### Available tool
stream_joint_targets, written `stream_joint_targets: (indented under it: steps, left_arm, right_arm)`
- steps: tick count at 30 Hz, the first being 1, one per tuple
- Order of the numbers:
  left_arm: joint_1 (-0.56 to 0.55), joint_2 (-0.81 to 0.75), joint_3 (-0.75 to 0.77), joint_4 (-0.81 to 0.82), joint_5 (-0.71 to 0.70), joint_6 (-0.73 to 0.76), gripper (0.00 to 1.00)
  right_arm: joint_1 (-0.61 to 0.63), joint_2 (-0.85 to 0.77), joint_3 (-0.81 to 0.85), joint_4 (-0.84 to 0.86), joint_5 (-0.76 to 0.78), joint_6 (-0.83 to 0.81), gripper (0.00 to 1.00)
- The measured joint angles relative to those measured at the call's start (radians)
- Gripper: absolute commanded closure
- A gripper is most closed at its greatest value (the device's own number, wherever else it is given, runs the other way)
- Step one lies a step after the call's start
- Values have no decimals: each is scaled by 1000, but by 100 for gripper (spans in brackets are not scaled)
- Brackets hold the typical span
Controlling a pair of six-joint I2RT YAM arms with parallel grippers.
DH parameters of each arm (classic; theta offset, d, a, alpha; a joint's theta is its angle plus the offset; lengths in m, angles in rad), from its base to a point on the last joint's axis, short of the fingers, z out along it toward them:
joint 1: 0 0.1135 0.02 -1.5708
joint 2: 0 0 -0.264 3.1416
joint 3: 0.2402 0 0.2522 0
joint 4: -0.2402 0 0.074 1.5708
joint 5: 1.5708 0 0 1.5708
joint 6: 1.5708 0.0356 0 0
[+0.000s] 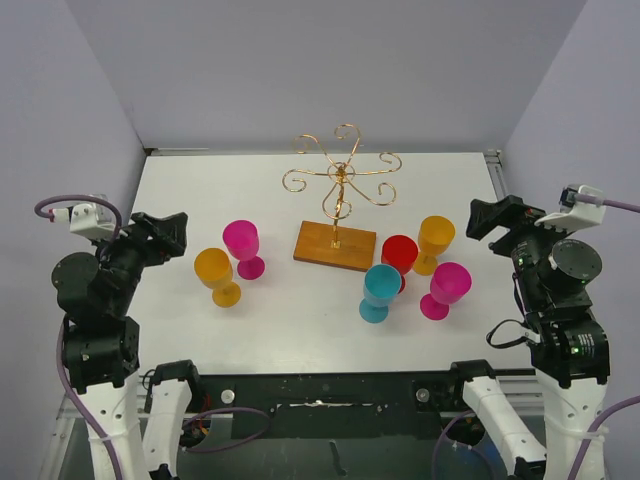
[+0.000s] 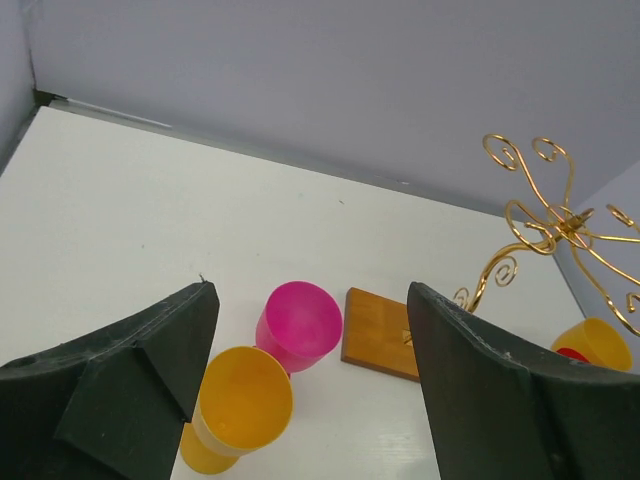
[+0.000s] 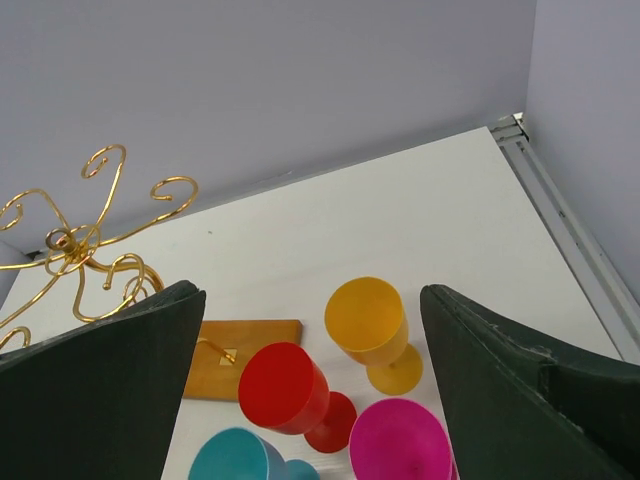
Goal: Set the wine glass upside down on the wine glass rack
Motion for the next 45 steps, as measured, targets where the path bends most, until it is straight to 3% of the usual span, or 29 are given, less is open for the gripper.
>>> stream_joint_targets:
  steps: [9, 14, 24, 29, 32, 39, 42, 45]
  left_arm:
    - [23, 0, -77, 87, 191, -65, 25]
    - [10, 5, -139, 153, 290, -96, 25]
    - [-56, 97, -174, 258, 414, -88, 25]
    - [-162, 180, -177, 274, 371, -50, 25]
    - [-254, 250, -169, 251, 273, -6, 25]
    - [-485, 402, -122, 133, -15, 99, 50]
    - [-513, 444, -105, 113, -80, 118, 60]
    - [-514, 473, -97, 100, -136, 125, 62]
  right_arm:
    - [-34, -23, 0, -90, -123, 18, 5]
    - [-35, -63, -7, -105, -170, -2, 11]
    - [-41, -71, -73, -93, -103, 17, 17]
    - [-41, -40, -55, -80, -44, 83, 17]
    - [-41, -11, -16, -110, -9, 137, 17]
    - [-41, 37, 77, -188, 3, 219, 18]
    - [-41, 37, 67, -195, -7, 238, 19]
    - [-41, 38, 40, -182, -29, 240, 21]
